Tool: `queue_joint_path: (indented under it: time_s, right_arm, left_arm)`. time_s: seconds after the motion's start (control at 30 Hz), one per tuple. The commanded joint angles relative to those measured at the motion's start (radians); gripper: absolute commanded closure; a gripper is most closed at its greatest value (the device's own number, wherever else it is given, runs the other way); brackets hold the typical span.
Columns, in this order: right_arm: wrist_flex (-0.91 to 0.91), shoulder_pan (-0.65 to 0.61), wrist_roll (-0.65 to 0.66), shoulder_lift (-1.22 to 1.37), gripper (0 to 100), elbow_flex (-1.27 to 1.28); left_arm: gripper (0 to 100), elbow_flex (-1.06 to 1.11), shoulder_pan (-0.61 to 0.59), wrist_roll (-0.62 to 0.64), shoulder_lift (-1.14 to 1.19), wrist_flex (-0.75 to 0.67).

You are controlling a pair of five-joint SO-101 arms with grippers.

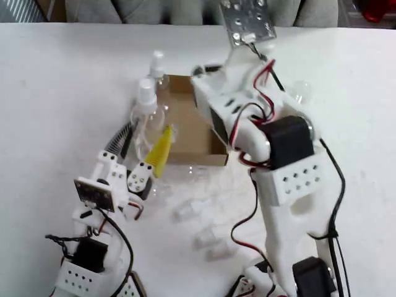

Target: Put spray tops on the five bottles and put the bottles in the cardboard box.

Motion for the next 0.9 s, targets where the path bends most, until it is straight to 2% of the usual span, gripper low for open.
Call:
queue_joint_path:
  time_s: [0.0, 0.1, 0.23, 0.37, 0.53, 0.87]
  right_arm:
    - [0.216, 0.03, 0.015, -0.062, 97.9, -0.012]
    - [0.378, 0.031, 0.037, -0.093, 97.8, -0.006]
    - [0.352, 0.176, 0.229, -0.222, 97.4, 0.147]
    - [0.232, 0.315, 0.479, -0.364, 97.8, 0.387]
    - [0.157, 0.447, 0.482, -0.559, 97.8, 0.724]
    - [-0.025, 0.693, 0.493, -0.863, 97.9, 1.26]
  left_arm:
    - [98, -0.018, -0.01, -0.003, -0.016, 0.017]
    - [98, -0.11, -0.01, -0.003, -0.013, 0.193]
    - [98, -0.233, -0.012, -0.003, -0.012, 0.413]
    - [98, -0.27, -0.039, -0.002, -0.012, 0.474]
    - [98, -0.275, -0.07, -0.002, -0.01, 0.496]
    - [98, -0.423, -0.07, -0.003, -0.008, 0.721]
